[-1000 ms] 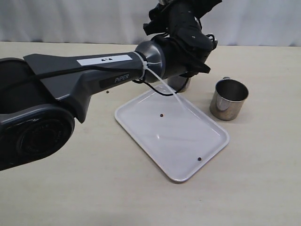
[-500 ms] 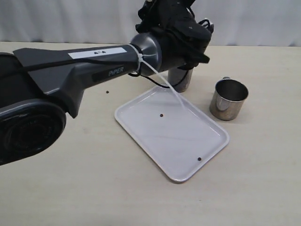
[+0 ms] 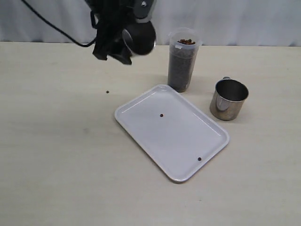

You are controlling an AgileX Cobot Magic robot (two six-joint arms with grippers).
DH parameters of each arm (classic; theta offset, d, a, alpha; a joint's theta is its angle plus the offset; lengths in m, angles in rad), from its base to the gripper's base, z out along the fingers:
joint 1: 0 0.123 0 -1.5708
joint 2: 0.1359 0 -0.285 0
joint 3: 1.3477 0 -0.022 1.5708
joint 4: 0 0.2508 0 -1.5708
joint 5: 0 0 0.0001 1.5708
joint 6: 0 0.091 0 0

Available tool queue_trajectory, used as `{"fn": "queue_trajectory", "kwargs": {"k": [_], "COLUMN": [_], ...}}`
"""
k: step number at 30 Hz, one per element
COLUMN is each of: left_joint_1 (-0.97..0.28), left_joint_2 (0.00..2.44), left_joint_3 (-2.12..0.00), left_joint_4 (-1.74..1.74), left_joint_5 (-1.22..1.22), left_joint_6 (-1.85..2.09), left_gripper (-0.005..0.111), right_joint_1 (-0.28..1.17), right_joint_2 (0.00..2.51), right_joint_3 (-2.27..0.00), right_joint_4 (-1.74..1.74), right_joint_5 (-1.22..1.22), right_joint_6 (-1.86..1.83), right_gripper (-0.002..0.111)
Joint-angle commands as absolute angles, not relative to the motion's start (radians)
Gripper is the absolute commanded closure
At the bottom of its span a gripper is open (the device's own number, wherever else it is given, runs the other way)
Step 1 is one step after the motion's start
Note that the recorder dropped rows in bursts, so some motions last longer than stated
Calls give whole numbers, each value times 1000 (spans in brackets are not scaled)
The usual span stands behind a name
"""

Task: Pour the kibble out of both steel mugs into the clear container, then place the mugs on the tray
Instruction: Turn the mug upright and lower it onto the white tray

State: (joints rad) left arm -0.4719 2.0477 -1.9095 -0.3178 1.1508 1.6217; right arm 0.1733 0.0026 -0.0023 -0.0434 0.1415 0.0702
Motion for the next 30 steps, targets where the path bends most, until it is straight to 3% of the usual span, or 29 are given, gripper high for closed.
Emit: {"fn": "queue_trajectory", "kwargs": {"k": [1, 7, 16, 30], "left_joint_1": [-355, -268, -268, -268], "left_joint_2": [2036, 2090, 2287, 2414], "left_joint_3": [-1765, -1588, -1572, -1572], "left_joint_4": [-789, -1086, -1362, -1360], "left_joint_5": [1221, 1176, 1101, 1040], "left_joint_6": [2017, 2142, 2142, 2142], "left_gripper": [107, 107, 107, 107], "right_joint_1": [176, 176, 176, 176], "right_joint_2": [0, 0, 0, 0], "right_joint_3": [0, 0, 0, 0], "right_joint_4": [-38, -38, -38, -38], "right_joint_5": [140, 140, 140, 140], "right_joint_6": [61, 61, 61, 61], "right_gripper": [104, 104, 104, 104]}}
